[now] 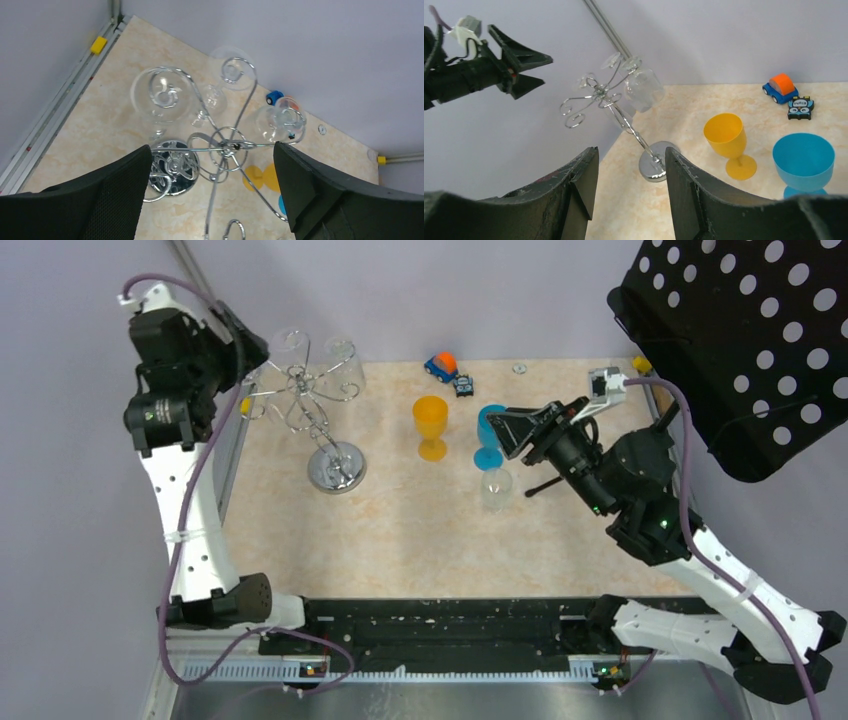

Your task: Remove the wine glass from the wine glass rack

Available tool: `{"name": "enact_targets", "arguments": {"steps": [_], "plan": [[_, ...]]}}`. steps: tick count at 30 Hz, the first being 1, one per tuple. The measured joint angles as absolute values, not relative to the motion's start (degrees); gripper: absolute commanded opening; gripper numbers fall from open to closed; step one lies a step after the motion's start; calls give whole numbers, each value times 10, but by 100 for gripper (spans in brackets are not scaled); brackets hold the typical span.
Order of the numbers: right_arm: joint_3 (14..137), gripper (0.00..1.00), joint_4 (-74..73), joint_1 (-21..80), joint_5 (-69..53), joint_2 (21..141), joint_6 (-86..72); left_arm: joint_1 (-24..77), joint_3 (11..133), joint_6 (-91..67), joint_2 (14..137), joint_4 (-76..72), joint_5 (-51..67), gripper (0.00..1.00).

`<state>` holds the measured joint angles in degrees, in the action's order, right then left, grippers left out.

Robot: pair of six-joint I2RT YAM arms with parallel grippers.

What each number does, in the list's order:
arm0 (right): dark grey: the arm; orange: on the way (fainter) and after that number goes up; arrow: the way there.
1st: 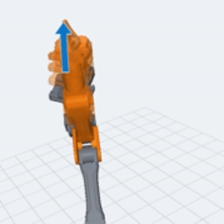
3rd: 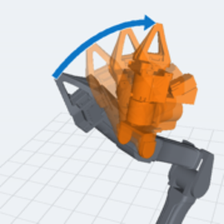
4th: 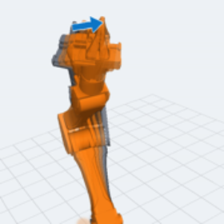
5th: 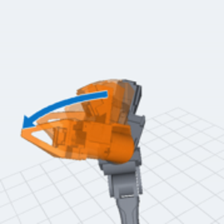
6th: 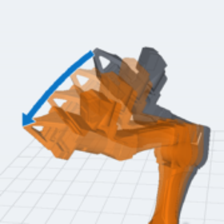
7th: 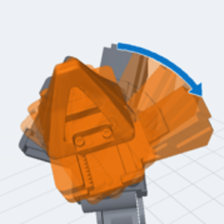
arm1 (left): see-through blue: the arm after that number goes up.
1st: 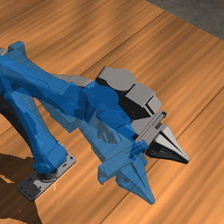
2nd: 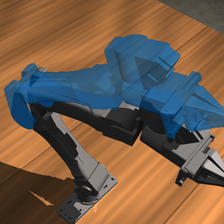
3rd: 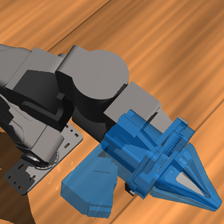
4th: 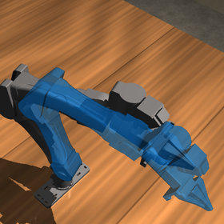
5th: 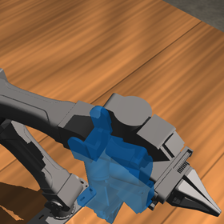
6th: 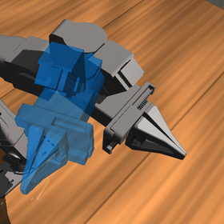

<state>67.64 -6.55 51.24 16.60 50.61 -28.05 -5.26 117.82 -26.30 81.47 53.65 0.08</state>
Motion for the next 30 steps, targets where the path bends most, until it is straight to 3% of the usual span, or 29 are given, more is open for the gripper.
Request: {"name": "enact_targets", "arguments": {"steps": [5,11,30], "plan": [[681,52,-76,512,167,540,-269,-193,1127,-286,777,536,86,93],[678,52,-100,512,168,565,-259,-282,1056,-325,760,491,197,81],[641,52,-94,512,201,545,-245,-314,912,-422,843,289,359,73]]}}
